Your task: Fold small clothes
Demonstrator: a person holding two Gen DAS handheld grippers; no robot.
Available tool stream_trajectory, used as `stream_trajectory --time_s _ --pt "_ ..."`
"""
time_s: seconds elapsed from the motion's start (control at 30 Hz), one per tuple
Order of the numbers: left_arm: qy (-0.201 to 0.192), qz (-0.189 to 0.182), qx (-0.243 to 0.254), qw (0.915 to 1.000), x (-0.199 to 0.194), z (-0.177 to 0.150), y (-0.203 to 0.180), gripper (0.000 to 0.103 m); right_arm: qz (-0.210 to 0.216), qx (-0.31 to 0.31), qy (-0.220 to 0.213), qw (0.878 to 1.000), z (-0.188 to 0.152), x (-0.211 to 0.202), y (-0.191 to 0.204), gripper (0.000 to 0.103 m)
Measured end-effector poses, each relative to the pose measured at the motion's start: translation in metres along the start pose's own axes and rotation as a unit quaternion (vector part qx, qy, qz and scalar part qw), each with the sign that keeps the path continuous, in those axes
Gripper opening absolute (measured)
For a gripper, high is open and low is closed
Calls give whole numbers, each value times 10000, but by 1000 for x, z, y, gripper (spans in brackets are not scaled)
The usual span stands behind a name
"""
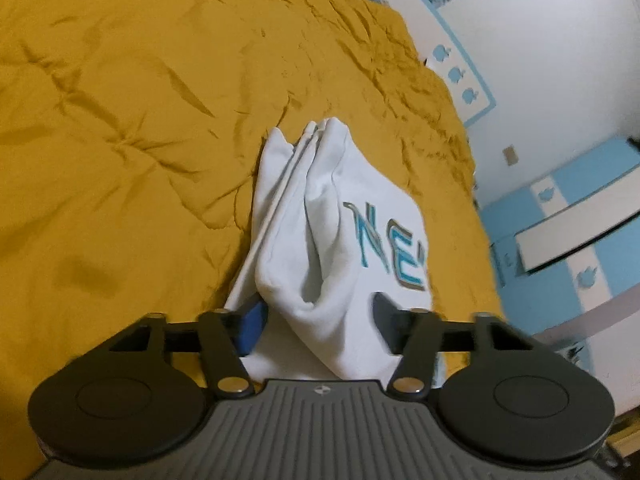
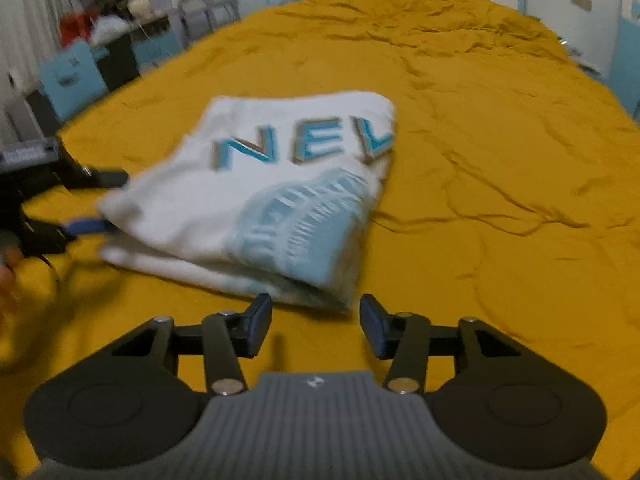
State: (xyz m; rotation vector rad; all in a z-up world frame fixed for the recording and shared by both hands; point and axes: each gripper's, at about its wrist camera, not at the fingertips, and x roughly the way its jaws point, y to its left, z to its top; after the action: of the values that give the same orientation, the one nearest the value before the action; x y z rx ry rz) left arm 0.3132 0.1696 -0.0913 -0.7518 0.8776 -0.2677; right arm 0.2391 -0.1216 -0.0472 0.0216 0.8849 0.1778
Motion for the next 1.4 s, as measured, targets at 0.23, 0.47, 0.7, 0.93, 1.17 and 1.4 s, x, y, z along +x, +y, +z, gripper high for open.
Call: stream_trajectory --time_s 0.23,0.47,0.7,0.93,1.17,1.4 --pt "-408 -289 527 9974 -22 2 -24 13 -58 -195 -158 9997 -1 3 7 43" --pt "-640 -345 631 9954 -41 9 -45 12 -458 -207 -338 9982 17 17 16 28" --pt "-518 -24 319 9981 -35 -2 -18 12 -490 -301 -49 9983 3 21 1 0" --pt "-531 304 282 9977 -41 -13 -3 11 -266 -381 -462 9978 8 -9 7 0" --pt "-261 960 740 9923 -10 -41 2 11 -193 132 340 9991 -12 31 -12 0" --pt "-65 1157 851 9896 -6 -38 0 12 -241 51 431 9988 -11 39 -12 0"
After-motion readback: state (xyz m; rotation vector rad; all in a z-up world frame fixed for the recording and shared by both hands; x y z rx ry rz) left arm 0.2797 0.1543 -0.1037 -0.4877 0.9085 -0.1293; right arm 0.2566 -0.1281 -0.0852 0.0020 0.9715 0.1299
